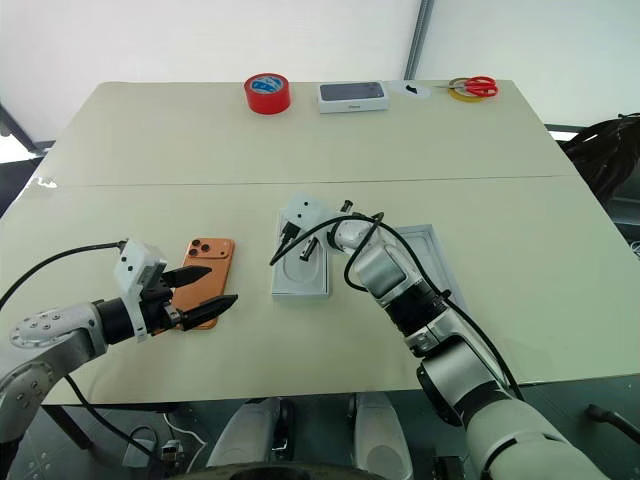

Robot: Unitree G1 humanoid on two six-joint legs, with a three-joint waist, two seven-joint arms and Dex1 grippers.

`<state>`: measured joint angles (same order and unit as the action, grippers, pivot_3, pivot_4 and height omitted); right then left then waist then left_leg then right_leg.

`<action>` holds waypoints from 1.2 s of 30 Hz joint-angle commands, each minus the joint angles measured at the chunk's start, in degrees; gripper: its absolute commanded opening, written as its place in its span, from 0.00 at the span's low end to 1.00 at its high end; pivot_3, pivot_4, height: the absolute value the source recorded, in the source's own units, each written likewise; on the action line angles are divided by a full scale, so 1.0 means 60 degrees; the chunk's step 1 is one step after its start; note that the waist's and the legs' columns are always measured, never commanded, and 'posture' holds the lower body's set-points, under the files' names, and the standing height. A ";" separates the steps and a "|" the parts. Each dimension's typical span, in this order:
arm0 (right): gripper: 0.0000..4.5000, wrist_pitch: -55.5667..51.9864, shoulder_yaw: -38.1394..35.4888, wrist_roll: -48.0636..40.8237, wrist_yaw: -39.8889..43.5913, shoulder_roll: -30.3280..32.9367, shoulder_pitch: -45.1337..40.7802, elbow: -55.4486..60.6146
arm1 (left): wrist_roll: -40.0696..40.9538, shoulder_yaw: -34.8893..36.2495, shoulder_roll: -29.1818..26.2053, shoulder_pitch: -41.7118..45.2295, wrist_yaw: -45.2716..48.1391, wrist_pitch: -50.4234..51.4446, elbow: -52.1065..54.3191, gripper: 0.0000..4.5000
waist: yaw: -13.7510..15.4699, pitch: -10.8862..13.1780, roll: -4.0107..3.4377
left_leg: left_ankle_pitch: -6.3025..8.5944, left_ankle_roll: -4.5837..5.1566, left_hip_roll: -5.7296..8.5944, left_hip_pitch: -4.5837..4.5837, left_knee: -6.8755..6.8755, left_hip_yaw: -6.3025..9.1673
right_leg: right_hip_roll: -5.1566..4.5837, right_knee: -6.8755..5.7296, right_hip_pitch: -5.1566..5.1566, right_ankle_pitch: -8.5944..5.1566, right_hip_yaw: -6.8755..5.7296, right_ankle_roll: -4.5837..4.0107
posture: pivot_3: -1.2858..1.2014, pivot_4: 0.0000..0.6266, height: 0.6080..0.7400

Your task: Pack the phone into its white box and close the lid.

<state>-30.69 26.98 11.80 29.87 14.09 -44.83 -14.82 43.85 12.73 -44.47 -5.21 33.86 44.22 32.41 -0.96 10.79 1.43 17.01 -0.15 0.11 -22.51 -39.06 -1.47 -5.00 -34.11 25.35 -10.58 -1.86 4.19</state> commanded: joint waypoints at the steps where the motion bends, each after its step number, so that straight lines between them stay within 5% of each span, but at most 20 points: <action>1: 0.01 0.0214 -0.0217 0.0145 0.0000 -0.0026 -0.0214 0.0300 | -0.0033 0.0270 0.0067 -0.0026 -0.0073 -0.0127 0.0441 1.00 | -0.0004 0.0000 0.0000 | 0.0000 0.0000 0.0000 0.0000 0.0000 0.0000 | 0.0000 -0.0001 0.0000 0.0000 0.0000 0.0000 | 0.52 0.24 1.00; 16: 0.01 0.0257 0.0037 0.0387 0.0779 0.0066 0.0070 0.1317 | -0.0205 0.0188 0.0217 0.0164 -0.0253 -0.0122 0.0268 1.00 | 0.0000 0.0001 -0.0002 | 0.0000 0.0000 -0.0002 0.0003 0.0000 0.0001 | 0.0006 -0.0004 -0.0001 0.0000 0.0000 0.0002 | 0.52 0.24 1.00; 18: 0.01 0.0147 -0.0136 0.0031 0.1005 -0.0122 0.0122 0.1659 | 0.0040 0.0880 0.0513 0.0345 -0.0901 0.0114 -0.0137 1.00 | 0.0002 0.0002 -0.0003 | 0.0000 0.0000 -0.0002 0.0003 0.0000 0.0001 | 0.0006 -0.0004 -0.0001 0.0000 0.0000 0.0002 | 0.52 0.24 1.00; 23: 0.01 -0.0406 -0.0133 -0.0299 0.1412 -0.0353 0.0270 0.2309 | 0.0901 0.2466 0.0908 0.0946 -0.2566 0.1634 -0.1210 1.00 | -0.0018 0.0000 0.0000 | -0.0001 0.0000 -0.0013 0.0008 0.0000 0.0016 | 0.0029 -0.0018 -0.0001 0.0019 -0.0005 0.0035 | 0.52 0.24 1.00; 26: 0.01 -0.1086 0.0871 0.0245 0.1896 -0.0223 0.0101 0.2809 | 0.1220 0.2935 0.0744 0.1137 -0.3389 0.3017 -0.1454 1.00 | -0.0015 0.0000 0.0000 | 0.0000 0.0000 -0.0017 0.0009 0.0001 0.0015 | 0.0030 -0.0018 -0.0003 0.0019 -0.0005 0.0035 | 0.52 0.24 1.00; 36: 0.01 -0.1778 0.2368 0.0151 0.3327 -0.0803 -0.0716 0.2358 | 0.2659 0.2418 0.0368 0.2092 -0.3382 0.6825 -0.2044 1.00 | -0.0018 -0.0001 0.0001 | -0.0003 -0.0006 -0.0015 0.0017 0.0001 0.0021 | 0.0033 -0.0024 -0.0005 0.0005 -0.0007 0.0009 | 0.52 0.24 1.00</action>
<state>-41.80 39.92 12.40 48.95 10.03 -47.55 -0.51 58.34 28.29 -42.55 7.25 13.53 82.05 20.34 -1.06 10.79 1.44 16.99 -0.20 0.04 -22.40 -39.04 -1.35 -4.80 -34.26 25.32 -10.55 -1.90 4.25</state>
